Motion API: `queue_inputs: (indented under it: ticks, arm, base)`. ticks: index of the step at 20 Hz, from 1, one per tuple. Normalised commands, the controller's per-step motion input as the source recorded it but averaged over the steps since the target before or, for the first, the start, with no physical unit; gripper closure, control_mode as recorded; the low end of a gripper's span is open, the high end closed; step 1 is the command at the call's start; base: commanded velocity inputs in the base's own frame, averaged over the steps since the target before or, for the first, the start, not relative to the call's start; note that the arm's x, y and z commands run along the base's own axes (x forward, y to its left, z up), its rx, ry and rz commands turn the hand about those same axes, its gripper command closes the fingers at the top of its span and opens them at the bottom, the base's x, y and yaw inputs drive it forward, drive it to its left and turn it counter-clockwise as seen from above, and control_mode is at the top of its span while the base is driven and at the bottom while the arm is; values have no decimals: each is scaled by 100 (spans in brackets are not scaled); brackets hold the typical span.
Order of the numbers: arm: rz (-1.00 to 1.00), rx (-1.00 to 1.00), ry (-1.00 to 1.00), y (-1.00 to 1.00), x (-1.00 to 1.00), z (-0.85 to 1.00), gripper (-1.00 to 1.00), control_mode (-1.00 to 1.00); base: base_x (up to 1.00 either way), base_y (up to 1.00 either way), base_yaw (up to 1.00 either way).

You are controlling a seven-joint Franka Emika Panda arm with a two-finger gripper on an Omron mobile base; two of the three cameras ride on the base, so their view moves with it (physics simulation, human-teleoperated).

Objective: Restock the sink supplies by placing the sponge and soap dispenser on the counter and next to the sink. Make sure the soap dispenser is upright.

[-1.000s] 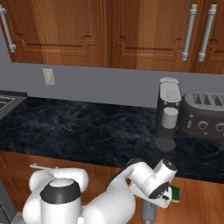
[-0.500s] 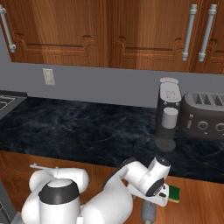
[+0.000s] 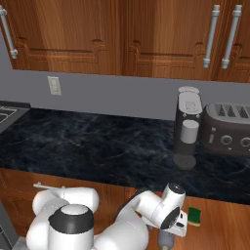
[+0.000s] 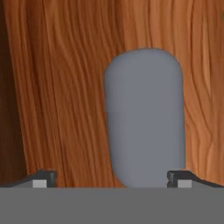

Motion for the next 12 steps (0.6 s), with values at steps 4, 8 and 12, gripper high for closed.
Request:
queue_inputs:
  ticks: [4,8,12]
  arm:
    - [0,0,6,-42,0,-16,-100,-100]
    - [0,0,6,-1,4,-30,-100,-100]
    - [3,0,0,0,-36,-14,-100,-100]
  base:
    - [0,0,0]
    - [0,0,0]
    - [0,0,0]
